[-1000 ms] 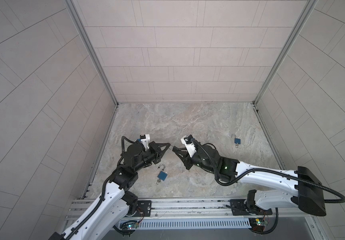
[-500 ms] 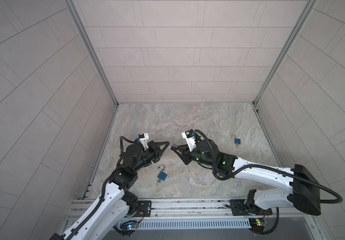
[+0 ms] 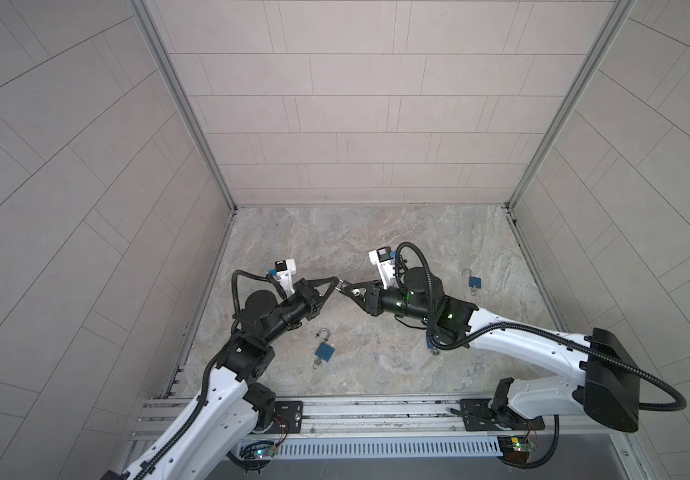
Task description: Lock with the key
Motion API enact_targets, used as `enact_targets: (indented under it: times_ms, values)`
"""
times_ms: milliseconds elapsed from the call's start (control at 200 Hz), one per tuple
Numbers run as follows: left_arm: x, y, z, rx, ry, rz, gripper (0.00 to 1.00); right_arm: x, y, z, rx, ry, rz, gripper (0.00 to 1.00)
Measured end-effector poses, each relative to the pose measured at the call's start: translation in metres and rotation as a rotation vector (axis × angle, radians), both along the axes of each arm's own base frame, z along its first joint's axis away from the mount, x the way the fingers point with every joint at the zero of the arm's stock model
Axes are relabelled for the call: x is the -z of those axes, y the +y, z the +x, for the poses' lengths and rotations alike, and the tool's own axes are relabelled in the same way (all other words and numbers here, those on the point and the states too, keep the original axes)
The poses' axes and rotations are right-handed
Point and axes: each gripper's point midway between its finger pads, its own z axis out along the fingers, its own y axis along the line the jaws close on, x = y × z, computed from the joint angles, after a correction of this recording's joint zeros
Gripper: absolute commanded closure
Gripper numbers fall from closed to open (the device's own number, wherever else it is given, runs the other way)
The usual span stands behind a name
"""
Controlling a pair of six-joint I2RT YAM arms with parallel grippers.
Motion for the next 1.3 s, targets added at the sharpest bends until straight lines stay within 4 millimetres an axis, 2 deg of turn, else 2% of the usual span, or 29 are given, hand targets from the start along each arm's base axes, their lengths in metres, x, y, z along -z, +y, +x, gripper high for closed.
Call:
enact_targets:
  times_ms: [225, 540, 841, 1301]
  values:
    - [0.009, -0.003, 0.002, 0.012, 0.008, 0.017, 1.0, 0.009, -0.003, 0.001, 0.005, 0.063, -0.014, 1.0]
    - [0.009, -0.004, 0.002, 0.03, 0.0, 0.022, 1.0, 0.012, -0.007, -0.001, -0.008, 0.078, -0.024, 1.0]
    - [0.006, -0.006, 0.0, 0.056, -0.016, 0.017, 1.0, 0.005, -0.013, -0.005, -0.016, 0.078, -0.012, 1.0]
    - [-0.007, -0.007, 0.001, 0.064, -0.092, 0.004, 1.0, -0.009, -0.011, -0.006, -0.038, 0.12, 0.077, 1.0]
